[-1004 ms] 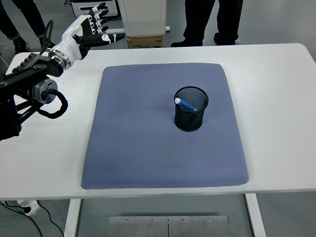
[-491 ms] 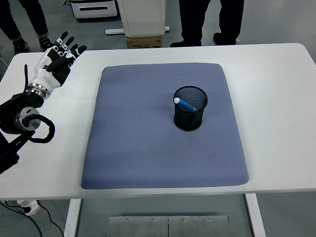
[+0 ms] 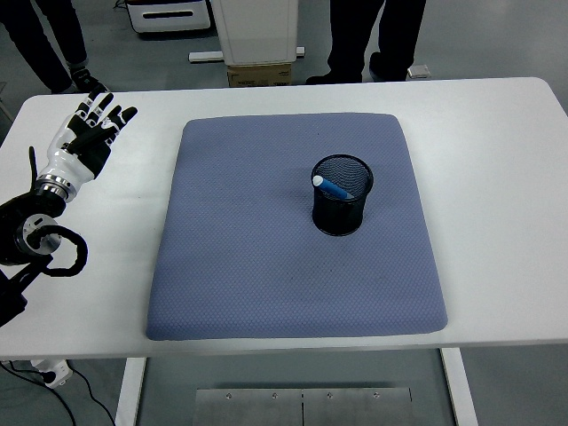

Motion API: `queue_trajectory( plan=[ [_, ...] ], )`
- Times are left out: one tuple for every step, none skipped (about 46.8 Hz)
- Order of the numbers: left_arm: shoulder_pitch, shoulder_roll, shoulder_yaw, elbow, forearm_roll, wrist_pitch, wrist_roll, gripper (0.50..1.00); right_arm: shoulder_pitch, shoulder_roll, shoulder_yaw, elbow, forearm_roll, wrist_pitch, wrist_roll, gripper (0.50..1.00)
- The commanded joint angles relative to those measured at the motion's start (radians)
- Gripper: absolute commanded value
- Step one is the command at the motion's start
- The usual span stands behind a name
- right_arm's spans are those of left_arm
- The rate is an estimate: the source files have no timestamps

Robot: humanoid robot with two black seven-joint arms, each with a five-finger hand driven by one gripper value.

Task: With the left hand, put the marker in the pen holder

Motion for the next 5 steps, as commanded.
queue_trajectory(
  plan=[
    [0.002, 0.000, -0.004, 0.000, -0.001, 0.000, 0.000, 1.000, 0.000, 0.000, 0.002, 0.000, 0.000, -0.002, 0.001, 1.000],
    [0.002, 0.000, -0.004, 0.000, -0.001, 0.000, 0.000, 1.000, 0.000, 0.000, 0.002, 0.000, 0.000, -0.002, 0.001, 1.000],
    [0.004, 0.000, -0.006, 0.000, -0.001, 0.000, 0.000, 1.000, 0.000, 0.000, 0.001, 0.000, 0.000, -0.002, 0.001, 1.000],
    [0.005, 0.000, -0.006, 0.000, -0.001, 0.000, 0.000, 1.000, 0.000, 0.000, 0.001, 0.000, 0.000, -0.002, 0.001, 1.000],
    [0.007, 0.002, -0.006, 0.000, -0.001, 0.000, 0.000, 1.000, -0.002, 0.000, 0.004, 0.000, 0.003, -0.002, 0.001, 1.000]
  ],
)
